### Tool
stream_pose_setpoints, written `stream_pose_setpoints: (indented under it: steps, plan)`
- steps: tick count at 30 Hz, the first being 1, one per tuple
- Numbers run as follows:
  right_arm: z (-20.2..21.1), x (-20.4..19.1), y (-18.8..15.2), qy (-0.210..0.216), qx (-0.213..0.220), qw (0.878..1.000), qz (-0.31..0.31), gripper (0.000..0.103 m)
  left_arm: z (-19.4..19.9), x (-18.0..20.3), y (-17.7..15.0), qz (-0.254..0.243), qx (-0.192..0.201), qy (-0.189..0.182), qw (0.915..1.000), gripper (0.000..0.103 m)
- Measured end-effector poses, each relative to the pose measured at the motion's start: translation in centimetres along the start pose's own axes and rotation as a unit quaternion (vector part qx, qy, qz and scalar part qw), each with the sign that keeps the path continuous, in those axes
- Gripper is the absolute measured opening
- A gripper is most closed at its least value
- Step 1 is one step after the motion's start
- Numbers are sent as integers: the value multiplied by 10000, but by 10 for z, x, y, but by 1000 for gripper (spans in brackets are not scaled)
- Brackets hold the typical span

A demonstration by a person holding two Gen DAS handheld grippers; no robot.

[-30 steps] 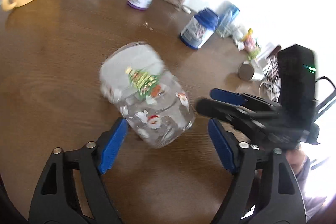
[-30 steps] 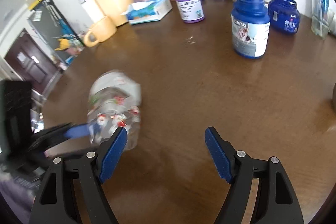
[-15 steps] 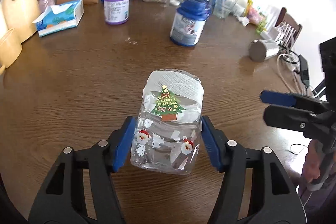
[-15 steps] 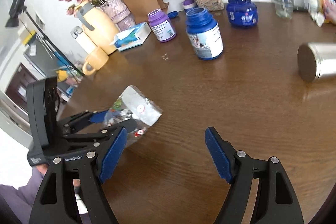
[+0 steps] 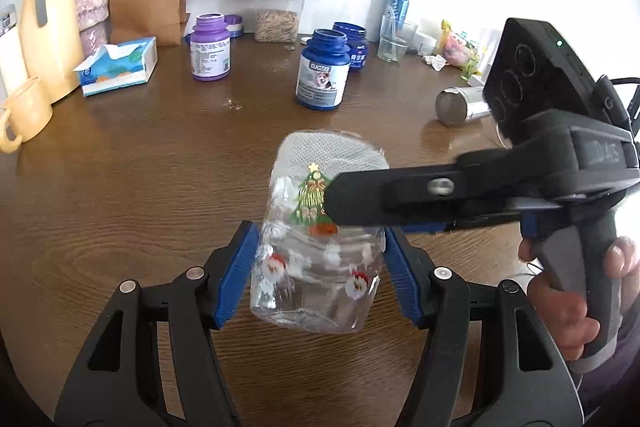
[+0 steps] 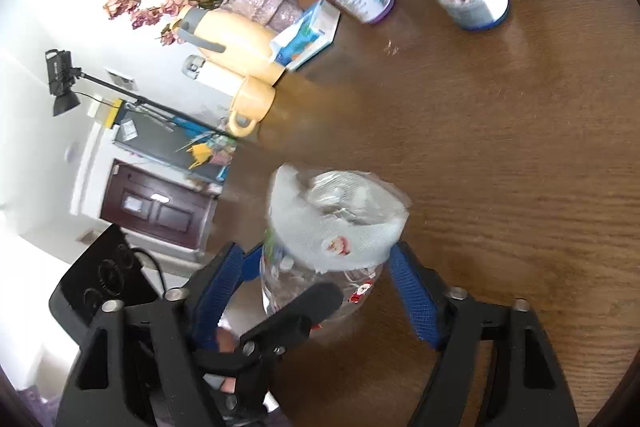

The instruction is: Flip cup upright

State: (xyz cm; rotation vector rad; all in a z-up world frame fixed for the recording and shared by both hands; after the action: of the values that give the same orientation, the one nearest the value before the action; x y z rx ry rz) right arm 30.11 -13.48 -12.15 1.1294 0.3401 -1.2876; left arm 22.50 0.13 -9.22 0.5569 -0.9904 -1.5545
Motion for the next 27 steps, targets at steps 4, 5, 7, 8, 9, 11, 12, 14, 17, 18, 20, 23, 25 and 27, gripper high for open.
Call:
stream_pose_setpoints:
  steps: [4,5,7,8,9,11,12,14,17,18,20,23,25,27]
  plan:
    - [-2,-8,3,-34,9,9996,267,57,1,-6,2,103,32,-52,9999,61]
    - [-1,-11,4,-82,52,9992,381,56,0,-7,2,122,77,-79,9999,61]
    - [0,-21,5,-321,199,9963,768,23,-3,-9,3,178,23,-82,9998,65]
    - [3,-27,6,-548,323,9925,1040,5,-5,-9,2,174,-29,-62,9998,67]
    - [4,-33,7,-790,463,9868,1337,0,-7,-10,2,166,-42,-148,9997,67]
    - [4,-37,8,-797,478,9835,1554,0,-4,-8,3,195,156,-301,9992,56]
    - [0,-36,8,-687,324,9859,1492,5,-2,-6,5,174,294,-327,9989,45]
    - [0,-32,11,-646,307,9881,1359,7,-10,-1,6,-25,151,-297,9994,31]
    - [3,-16,17,-489,247,9937,980,24,-25,-6,1,-51,-256,182,9995,32]
    - [8,-8,21,-389,271,9959,768,45,-27,-11,1,134,-290,88,9995,49]
    - [18,0,28,-195,402,9979,477,84,-27,-21,4,500,-243,-112,9984,79]
    - [39,4,43,-168,662,9970,353,86,-25,-19,16,736,-192,-650,9950,83]
    - [52,4,52,-363,866,9945,458,86,-32,-20,24,947,-245,-540,9937,87]
    - [61,8,60,-665,927,9925,432,86,-43,-25,34,1080,-277,-283,9934,87]
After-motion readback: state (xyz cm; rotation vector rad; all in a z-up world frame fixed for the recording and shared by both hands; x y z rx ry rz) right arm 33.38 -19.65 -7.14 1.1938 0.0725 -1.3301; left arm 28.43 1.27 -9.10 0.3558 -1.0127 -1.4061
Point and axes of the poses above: each gripper's, at about its wrist camera, not at the fingertips, and z roughly against the way its jaws point, x to its right, y to its top, the point moved 1 cm from there along -z, roughly the way its jaws point, and after that the axes turned 12 degrees about x, right-handed, at the moved point
